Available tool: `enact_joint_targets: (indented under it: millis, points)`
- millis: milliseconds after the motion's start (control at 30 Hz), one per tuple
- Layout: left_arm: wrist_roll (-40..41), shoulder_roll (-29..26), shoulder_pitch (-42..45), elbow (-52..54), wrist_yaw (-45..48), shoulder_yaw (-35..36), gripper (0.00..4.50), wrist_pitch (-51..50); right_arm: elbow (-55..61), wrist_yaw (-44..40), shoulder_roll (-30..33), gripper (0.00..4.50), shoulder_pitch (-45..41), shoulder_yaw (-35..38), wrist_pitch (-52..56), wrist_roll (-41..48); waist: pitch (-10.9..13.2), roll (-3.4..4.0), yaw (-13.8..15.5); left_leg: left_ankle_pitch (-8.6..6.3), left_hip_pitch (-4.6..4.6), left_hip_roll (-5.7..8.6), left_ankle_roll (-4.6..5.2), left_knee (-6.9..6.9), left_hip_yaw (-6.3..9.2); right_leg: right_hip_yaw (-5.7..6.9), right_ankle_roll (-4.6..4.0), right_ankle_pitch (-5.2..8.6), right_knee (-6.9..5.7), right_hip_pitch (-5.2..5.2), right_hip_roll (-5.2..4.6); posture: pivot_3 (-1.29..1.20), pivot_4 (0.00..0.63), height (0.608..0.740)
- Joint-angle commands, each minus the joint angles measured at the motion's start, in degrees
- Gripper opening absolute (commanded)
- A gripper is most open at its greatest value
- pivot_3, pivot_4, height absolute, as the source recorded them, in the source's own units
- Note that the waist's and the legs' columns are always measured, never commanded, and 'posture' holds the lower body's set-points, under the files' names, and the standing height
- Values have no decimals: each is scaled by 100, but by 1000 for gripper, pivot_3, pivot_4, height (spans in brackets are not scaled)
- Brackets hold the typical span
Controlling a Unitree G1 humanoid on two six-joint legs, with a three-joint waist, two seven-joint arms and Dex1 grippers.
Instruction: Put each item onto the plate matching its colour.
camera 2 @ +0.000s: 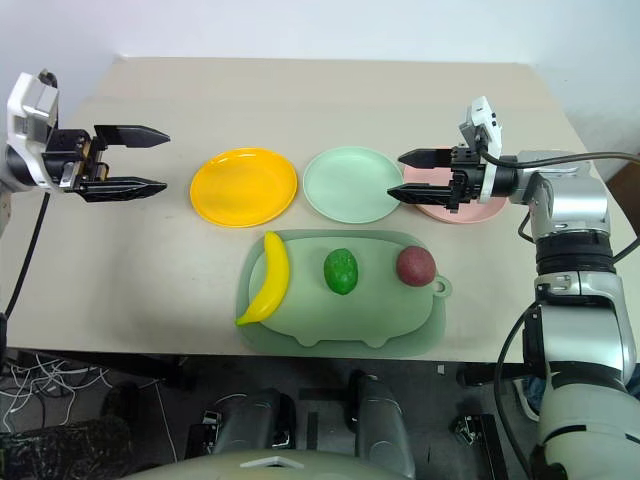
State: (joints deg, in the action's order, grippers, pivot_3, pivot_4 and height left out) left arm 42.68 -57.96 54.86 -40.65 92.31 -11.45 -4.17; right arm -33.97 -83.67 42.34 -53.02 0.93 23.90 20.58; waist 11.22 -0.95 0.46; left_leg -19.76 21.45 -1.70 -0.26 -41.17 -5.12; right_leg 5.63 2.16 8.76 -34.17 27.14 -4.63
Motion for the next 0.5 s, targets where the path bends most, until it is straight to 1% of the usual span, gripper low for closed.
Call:
enact_joint_targets:
  millis: [33,333,500]
  points:
    - [9,-41,185,25,19,196,4481,-3,187,-24,143,4500,-76,162,-2,64,0,0,-2,0,0,0,0,0,0,0,0,0,0,0,0,0,150,740]
    - [-34,-75,221,61,19,194,4481,-38,17,-13,119,4500,-166,144,-72,25,0,0,0,0,0,0,0,0,0,0,0,0,0,0,0,0,150,740]
    - [-35,-8,237,87,19,231,4481,-28,-181,-2,138,4500,-305,138,-140,-32,0,0,2,0,1,0,0,0,0,0,0,0,1,0,0,0,150,740]
